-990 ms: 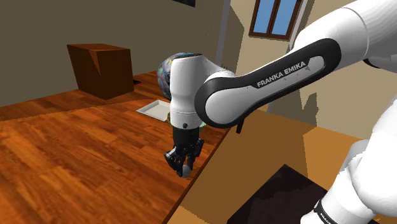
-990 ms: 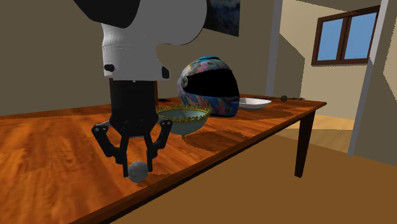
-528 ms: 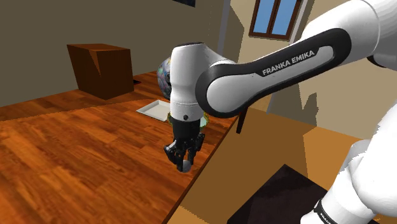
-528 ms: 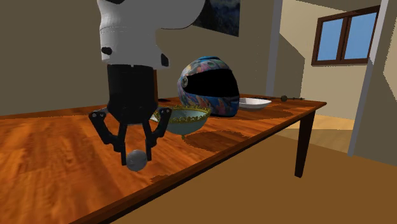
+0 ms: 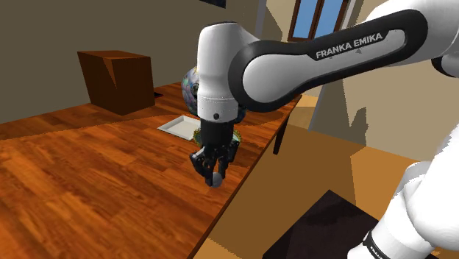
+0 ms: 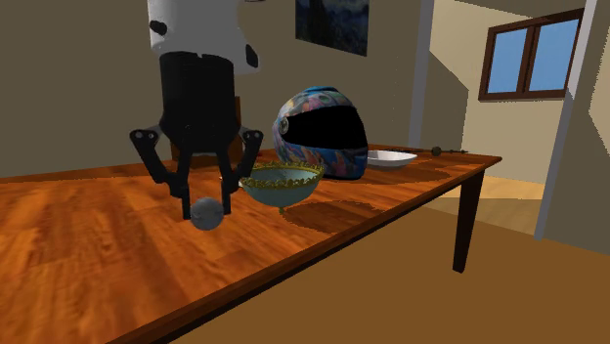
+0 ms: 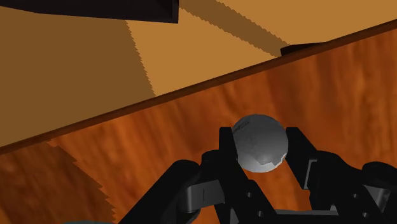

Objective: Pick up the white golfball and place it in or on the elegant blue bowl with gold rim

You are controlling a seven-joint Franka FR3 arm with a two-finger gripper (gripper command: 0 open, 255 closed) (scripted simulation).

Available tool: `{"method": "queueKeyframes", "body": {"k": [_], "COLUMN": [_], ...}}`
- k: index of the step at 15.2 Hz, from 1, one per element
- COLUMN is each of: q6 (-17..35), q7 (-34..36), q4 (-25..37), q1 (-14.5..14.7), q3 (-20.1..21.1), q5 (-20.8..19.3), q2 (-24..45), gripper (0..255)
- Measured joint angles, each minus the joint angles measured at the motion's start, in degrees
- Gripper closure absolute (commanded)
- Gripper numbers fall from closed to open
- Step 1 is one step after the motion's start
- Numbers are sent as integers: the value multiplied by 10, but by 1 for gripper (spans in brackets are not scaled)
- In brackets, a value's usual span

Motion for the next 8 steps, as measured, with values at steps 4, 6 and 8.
{"method": "queueKeyframes", "body": {"k": [4,6,8], "q6": [-32,-47,-61], "q7": [0,-1,-1], "q4": [28,39,53], "q1": [-1,-2,-2], "q3": [-2,-3,-3], "q5": [1,3,2], "q2": [-5,-9,-9], "gripper": [255,255,255]}}
